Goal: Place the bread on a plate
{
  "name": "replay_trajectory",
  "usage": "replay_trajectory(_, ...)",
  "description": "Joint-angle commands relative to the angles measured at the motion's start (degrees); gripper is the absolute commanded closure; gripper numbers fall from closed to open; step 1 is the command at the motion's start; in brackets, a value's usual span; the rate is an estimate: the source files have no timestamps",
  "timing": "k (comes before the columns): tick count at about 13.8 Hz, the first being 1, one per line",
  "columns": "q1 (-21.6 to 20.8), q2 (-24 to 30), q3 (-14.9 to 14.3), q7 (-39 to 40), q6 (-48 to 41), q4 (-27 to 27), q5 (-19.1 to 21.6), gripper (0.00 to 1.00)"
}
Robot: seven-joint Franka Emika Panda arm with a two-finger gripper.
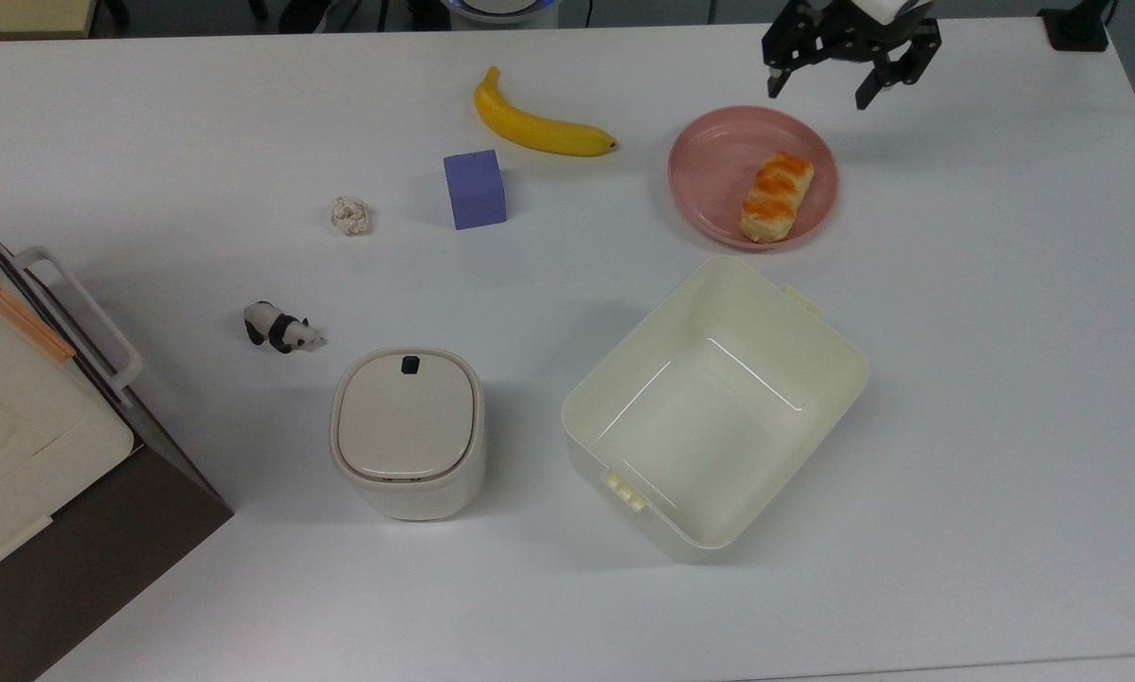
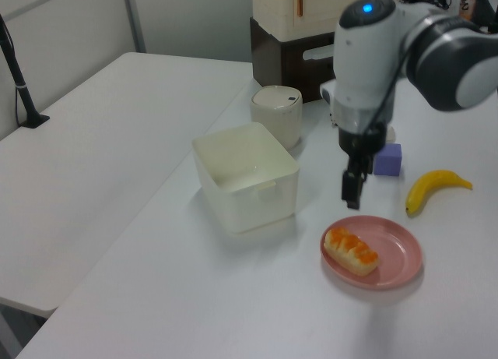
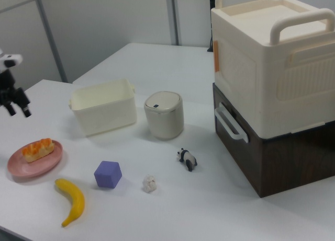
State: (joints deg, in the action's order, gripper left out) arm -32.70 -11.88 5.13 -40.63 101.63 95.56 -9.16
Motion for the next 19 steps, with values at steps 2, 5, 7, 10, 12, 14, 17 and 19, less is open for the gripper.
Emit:
replay_trajectory(2,9.0,1.4,-0.8,8.3,-1.1,-1.5,0.4,0.0)
replay_trajectory(5,14.8,1.3,-0.9,12.8,-1.2,-3.6,0.3,0.0)
replay_trajectory(7,18.2,1.3,-0.9,15.8,-1.3,-5.1,0.3,0.0)
replay_trajectory(10,21.7,1.2,-1.0,20.6,-4.0,-8.6,0.7,0.0)
replay_trajectory(12,23.4,1.2,-1.1,23.2,-6.0,-10.1,0.9,0.0)
replay_trajectory(14,24.6,1.0,-1.1,23.9,-6.2,-10.4,0.8,0.0)
replay_trajectory(17,26.5,0.9,-1.1,25.6,-6.4,-10.6,1.1,0.0)
replay_trajectory(19,27.9,0.8,-1.2,25.7,-6.3,-10.7,2.6,0.0)
